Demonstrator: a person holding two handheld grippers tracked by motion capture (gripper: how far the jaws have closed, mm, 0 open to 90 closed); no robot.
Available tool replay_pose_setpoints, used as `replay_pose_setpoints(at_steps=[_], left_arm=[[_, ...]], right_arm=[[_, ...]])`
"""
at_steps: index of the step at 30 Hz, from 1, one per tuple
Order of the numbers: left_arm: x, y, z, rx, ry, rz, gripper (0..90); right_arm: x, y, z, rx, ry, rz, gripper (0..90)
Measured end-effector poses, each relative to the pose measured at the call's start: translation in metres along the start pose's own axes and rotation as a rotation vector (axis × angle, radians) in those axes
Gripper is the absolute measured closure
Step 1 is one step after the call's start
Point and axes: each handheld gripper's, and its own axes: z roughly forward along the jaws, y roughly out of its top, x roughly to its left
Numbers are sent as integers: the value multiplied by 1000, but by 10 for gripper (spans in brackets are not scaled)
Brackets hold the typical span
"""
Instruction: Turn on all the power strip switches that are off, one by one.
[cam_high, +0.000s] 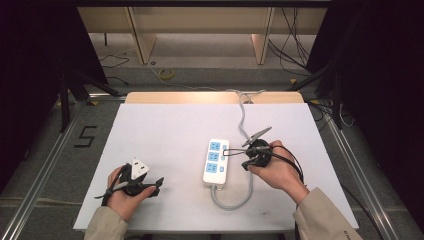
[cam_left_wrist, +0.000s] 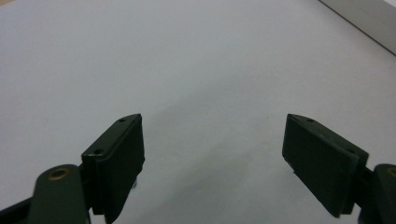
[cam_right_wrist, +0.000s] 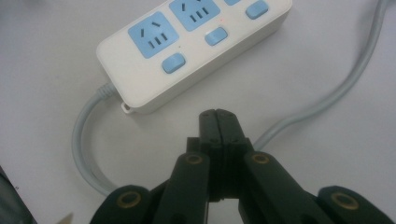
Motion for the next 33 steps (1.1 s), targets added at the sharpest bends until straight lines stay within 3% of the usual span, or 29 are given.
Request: replay_pose_setpoints(at_steps=[33], left_arm=[[0, 0, 0, 2, -2, 1, 211]], right_arm=[[8, 16, 12, 10, 11, -30, 900]])
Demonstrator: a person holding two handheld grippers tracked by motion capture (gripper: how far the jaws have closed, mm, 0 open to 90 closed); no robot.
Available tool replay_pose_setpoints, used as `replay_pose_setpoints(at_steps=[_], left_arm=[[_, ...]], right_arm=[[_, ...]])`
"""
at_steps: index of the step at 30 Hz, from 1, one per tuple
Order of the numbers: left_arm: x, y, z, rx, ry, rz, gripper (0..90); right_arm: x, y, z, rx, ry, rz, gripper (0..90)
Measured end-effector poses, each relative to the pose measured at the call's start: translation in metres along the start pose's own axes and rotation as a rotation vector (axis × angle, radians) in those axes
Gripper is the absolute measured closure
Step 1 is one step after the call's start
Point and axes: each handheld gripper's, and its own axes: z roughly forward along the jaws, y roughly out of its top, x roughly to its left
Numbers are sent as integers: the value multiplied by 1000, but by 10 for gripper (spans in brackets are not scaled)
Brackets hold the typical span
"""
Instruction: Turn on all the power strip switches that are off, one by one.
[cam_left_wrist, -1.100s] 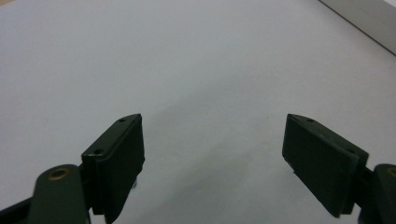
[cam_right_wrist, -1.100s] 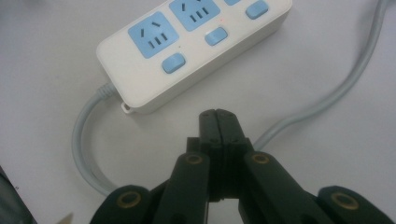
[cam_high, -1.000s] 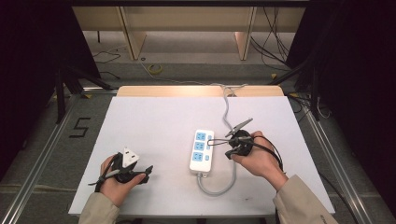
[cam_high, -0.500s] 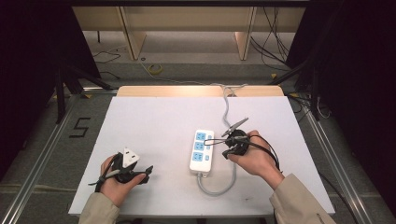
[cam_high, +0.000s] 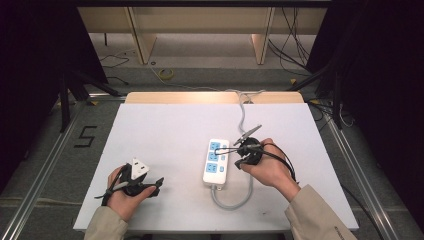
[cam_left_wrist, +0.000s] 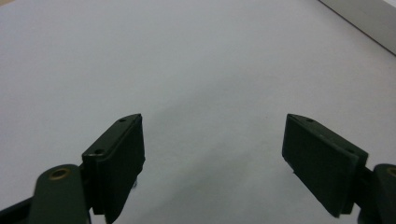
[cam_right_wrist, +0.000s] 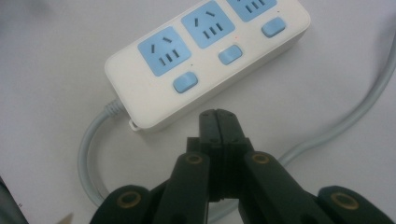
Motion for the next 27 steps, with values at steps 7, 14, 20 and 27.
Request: replay_pose_setpoints(at_steps=[7, 14, 20, 27], left_arm=[[0, 0, 0, -3, 0, -2, 211], [0, 0, 0, -3, -1, -2, 212], [0, 0, 0, -4, -1, -2, 212], [0, 0, 0, -4, -2, 1, 212]], right_arm=[[2, 5, 4, 7, 1, -2, 900], [5, 10, 8, 12, 7, -15, 900], [7, 15, 12, 19, 8, -23, 900], [10, 20, 15, 20, 8, -30, 900]])
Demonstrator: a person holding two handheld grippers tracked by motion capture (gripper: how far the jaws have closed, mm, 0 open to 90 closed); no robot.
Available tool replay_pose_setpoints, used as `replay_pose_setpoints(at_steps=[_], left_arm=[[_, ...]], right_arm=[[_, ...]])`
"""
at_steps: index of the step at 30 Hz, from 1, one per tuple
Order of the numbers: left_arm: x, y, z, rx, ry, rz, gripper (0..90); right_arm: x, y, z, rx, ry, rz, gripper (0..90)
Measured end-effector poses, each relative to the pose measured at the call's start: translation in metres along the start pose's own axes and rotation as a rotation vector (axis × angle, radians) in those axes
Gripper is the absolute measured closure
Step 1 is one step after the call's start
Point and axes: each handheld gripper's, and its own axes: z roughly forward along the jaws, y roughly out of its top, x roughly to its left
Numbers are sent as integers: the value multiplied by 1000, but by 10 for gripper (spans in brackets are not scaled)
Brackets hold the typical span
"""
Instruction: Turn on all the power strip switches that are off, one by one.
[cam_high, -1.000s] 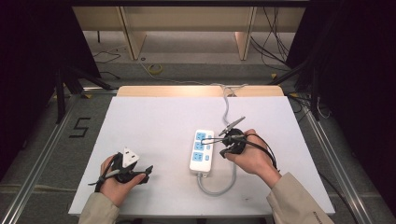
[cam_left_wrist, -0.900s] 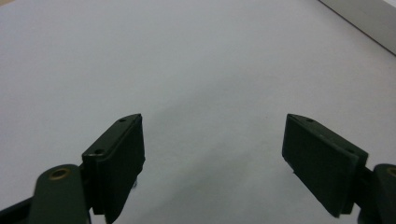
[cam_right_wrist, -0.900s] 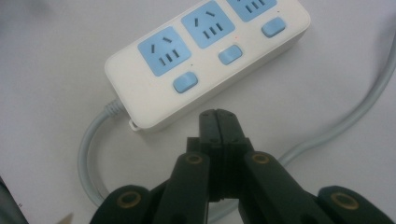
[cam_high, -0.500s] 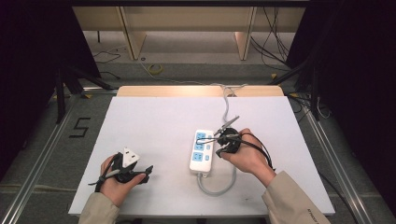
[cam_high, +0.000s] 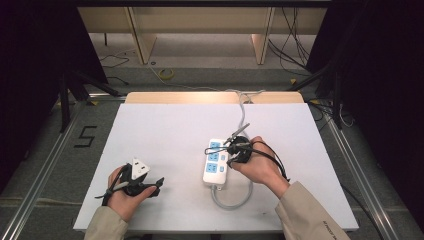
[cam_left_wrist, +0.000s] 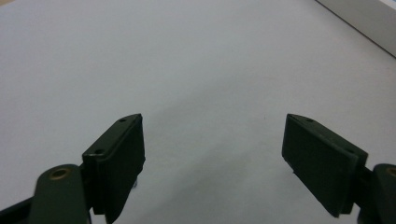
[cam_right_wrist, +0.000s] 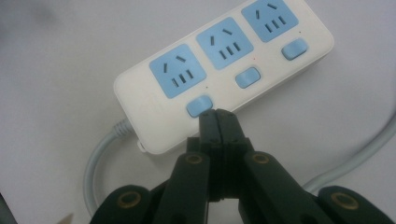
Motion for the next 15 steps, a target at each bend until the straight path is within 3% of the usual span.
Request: replay_pose_setpoints(at_steps=[15], left_arm=[[0, 0, 0, 3, -2, 1, 212]], right_arm=[[2, 7, 4, 9, -6, -10, 900]])
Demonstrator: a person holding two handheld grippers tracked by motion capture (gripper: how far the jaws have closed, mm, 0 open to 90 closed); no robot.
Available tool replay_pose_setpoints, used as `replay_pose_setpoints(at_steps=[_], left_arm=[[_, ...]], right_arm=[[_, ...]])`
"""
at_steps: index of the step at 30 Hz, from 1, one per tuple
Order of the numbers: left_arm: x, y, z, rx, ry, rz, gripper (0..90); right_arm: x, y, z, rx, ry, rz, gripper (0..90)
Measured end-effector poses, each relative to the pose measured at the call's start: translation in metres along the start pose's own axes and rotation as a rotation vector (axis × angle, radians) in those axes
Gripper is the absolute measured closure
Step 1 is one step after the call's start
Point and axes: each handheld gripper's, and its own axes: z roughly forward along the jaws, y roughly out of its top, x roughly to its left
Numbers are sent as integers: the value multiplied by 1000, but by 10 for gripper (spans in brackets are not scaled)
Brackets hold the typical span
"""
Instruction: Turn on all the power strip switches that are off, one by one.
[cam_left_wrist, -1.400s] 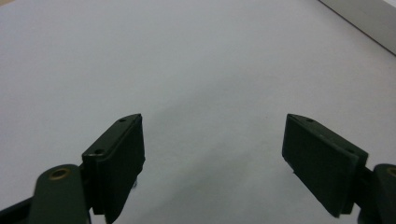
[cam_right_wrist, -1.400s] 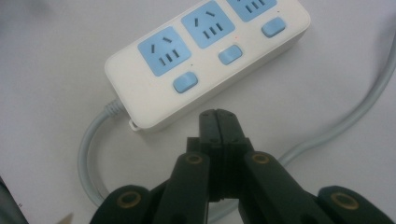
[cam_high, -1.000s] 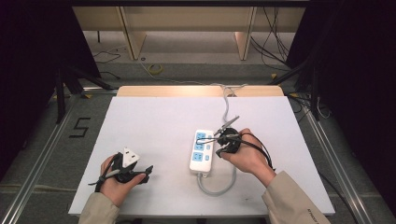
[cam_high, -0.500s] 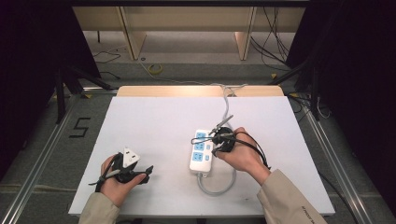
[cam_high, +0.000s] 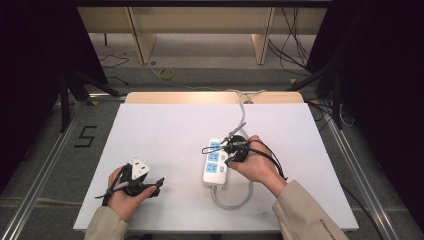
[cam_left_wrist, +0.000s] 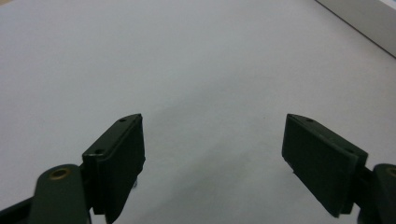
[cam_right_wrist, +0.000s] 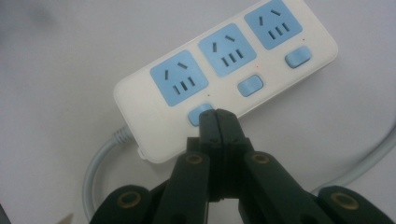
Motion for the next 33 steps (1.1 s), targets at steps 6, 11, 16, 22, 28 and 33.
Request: replay_pose_setpoints(at_steps=[6, 11, 16, 22, 28, 33], left_arm=[[0, 0, 0, -1, 0, 0, 212], [0, 0, 0, -3, 0, 0, 212], [0, 0, 0, -1, -1, 0, 212], [0, 0, 0, -3, -1, 1, 212], [0, 0, 0, -1, -1, 0, 212], [0, 0, 0, -3, -1, 2, 212]], right_arm=[[1, 2, 1, 5, 1, -4, 900], [2, 4, 2, 9, -1, -6, 900], [3, 6, 5, 16, -2, -7, 900], [3, 8, 8, 19, -3, 0, 900], [4, 10, 11, 28, -4, -9, 900], [6, 12, 16, 36, -5, -11, 900]])
